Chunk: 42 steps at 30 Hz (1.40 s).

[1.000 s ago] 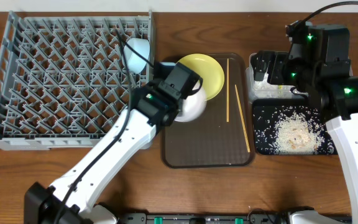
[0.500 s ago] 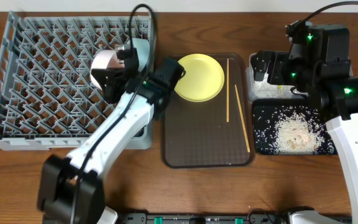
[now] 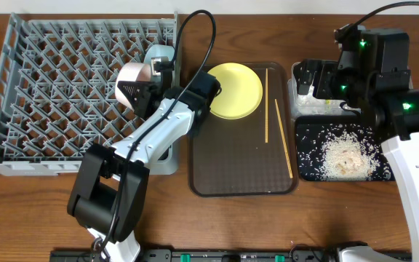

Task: Sort waste into correct bins and load items into the dishwasher
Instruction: 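Place the white bowl upright in the rack and release it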

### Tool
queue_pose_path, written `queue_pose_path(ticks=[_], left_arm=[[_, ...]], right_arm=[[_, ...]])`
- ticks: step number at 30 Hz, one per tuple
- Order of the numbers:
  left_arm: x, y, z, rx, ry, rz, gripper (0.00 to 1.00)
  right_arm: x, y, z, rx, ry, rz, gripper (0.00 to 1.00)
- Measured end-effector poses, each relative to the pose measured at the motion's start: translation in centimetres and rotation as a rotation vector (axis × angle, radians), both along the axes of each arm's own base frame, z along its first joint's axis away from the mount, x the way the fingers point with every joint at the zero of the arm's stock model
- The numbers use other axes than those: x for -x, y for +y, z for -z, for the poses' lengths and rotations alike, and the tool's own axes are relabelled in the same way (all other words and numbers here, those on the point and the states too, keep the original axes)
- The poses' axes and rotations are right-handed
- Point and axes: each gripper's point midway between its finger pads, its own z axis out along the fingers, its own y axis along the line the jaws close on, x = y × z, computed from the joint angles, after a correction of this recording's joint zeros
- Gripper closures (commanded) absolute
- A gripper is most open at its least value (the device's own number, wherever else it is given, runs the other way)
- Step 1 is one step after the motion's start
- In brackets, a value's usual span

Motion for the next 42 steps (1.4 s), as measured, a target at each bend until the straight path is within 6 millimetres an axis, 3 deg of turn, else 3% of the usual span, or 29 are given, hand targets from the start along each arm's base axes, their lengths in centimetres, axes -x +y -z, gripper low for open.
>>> queue_pose_path(ticks=[25, 42], left_arm=[[0.2, 0.9, 1.4, 0.049, -0.066, -0.019, 0.93], [0.8, 1.1, 4.0, 0.119, -0.058, -0.014, 0.93]], right_arm=[[0.0, 0.0, 0.0, 0.000, 0.000, 0.000, 0.01], [0.0, 0.0, 0.0, 0.000, 0.000, 0.000, 0.01]])
